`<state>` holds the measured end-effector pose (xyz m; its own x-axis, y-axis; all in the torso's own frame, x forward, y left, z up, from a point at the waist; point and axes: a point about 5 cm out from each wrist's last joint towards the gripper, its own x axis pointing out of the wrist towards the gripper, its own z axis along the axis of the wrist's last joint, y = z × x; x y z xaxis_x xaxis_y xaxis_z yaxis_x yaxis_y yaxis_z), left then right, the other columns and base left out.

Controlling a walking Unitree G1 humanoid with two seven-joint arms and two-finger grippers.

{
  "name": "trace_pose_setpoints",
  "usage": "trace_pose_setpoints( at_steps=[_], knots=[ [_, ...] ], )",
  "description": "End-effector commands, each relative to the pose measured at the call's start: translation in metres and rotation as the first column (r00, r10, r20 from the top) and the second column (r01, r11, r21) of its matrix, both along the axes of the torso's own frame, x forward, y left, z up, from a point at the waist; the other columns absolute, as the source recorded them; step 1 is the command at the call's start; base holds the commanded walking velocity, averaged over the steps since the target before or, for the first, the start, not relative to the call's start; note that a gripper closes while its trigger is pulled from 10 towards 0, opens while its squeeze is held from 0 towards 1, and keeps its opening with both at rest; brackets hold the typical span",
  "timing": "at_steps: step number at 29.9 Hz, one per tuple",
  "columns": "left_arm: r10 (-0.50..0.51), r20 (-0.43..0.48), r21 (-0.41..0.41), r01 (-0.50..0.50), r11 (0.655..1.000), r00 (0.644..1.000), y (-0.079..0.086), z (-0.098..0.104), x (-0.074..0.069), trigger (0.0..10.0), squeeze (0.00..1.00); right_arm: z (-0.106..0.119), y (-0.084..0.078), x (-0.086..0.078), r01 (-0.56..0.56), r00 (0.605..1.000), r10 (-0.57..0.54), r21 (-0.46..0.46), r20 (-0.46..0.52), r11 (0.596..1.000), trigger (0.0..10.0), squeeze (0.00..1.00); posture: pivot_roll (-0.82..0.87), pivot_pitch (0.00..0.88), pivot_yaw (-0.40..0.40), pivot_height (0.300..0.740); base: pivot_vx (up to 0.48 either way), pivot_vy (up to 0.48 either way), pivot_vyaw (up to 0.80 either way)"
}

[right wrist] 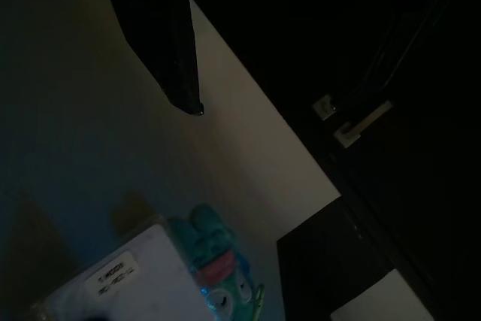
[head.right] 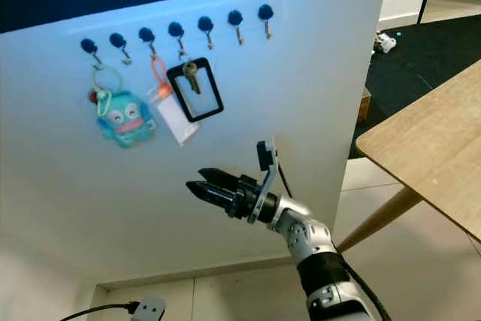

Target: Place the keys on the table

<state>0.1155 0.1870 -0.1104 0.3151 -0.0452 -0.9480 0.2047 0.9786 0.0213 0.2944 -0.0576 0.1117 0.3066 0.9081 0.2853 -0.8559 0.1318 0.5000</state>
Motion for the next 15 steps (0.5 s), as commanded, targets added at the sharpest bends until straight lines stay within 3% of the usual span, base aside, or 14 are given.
trace_pose_setpoints(
  at_steps=[1,15],
  knots=[
    [0.001,-0.002,0.016,-0.001,1.0,1.0,0.0068,0.0008,0.0,10.0,0.0,0.0023,0.0013,-0.0005,0.017,1.0,-0.017,0.001,0.017,1.0,10.0,0.0,-0.1,0.084,0.119,0.74,0.0,0.0,0.8],
    [-0.003,0.002,0.014,0.003,1.0,1.0,0.0066,0.0012,0.0013,10.0,0.0,0.0066,0.0007,-0.0014,0.011,0.999,-0.012,0.013,0.052,1.0,10.0,0.0,-0.1,0.079,0.121,0.74,0.0,0.0,0.8]
  ],
)
